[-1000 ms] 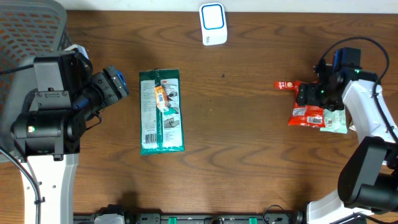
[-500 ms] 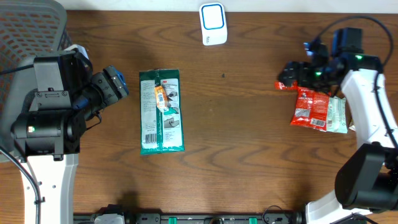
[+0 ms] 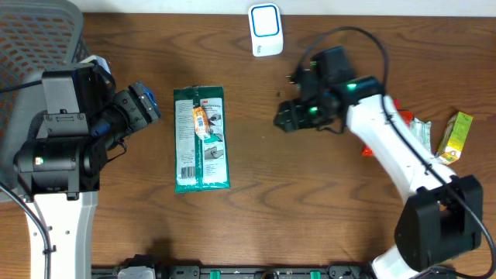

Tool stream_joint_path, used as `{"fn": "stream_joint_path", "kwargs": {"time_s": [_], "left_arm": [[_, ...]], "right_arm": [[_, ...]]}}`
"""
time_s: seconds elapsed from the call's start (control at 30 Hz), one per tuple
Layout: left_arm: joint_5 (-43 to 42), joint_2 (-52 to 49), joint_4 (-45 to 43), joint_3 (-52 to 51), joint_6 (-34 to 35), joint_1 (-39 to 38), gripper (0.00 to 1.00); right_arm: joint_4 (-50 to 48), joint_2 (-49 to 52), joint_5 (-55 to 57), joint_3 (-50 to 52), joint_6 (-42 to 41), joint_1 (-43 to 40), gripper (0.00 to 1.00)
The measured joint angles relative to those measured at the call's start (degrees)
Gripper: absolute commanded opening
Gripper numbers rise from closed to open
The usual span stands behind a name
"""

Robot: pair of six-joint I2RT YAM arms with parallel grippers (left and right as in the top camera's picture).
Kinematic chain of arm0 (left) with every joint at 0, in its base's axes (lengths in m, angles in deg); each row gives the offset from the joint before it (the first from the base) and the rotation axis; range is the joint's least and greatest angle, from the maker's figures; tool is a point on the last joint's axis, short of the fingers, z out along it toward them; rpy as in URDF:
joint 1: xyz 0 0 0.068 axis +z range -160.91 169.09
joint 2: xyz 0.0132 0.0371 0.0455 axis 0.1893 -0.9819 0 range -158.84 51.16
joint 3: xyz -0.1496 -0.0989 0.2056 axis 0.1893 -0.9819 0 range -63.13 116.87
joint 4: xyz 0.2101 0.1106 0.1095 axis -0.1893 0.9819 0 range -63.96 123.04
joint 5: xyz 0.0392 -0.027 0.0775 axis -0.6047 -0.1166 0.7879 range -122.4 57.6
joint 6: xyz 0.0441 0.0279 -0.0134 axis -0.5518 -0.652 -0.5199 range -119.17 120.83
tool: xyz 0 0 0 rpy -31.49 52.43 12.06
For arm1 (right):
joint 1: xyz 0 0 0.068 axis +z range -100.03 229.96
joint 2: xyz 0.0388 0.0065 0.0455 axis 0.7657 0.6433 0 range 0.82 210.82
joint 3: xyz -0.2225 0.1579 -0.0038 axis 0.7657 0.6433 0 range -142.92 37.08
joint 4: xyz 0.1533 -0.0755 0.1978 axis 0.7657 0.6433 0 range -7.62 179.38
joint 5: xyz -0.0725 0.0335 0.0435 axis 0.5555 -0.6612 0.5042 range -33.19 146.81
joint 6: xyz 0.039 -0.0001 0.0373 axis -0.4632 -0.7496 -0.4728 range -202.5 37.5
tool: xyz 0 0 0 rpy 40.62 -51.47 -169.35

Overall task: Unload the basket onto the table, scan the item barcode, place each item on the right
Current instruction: 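Move the right gripper left and grasp the orange box on the glove packet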

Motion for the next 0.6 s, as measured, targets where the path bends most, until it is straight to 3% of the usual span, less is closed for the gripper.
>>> {"fn": "stream_joint_path", "kwargs": {"time_s": [0.07, 0.3, 0.6], "left_arm": [[0.0, 0.0, 0.0, 0.0, 0.0, 0.0, 0.85], [0.0, 0.0, 0.0, 0.0, 0.0, 0.0, 0.85], [0.0, 0.0, 0.0, 0.0, 0.0, 0.0, 0.85]], "right_arm": [[-2.9, 0.0, 1.0, -1.5, -2.1, 2.7, 0.51], [-17.0, 2.0, 3.7, -2.8, -7.3, 11.3, 0.63], [-34.1, 14.8, 13.6, -3.0, -8.5, 21.9, 0.73]]}}
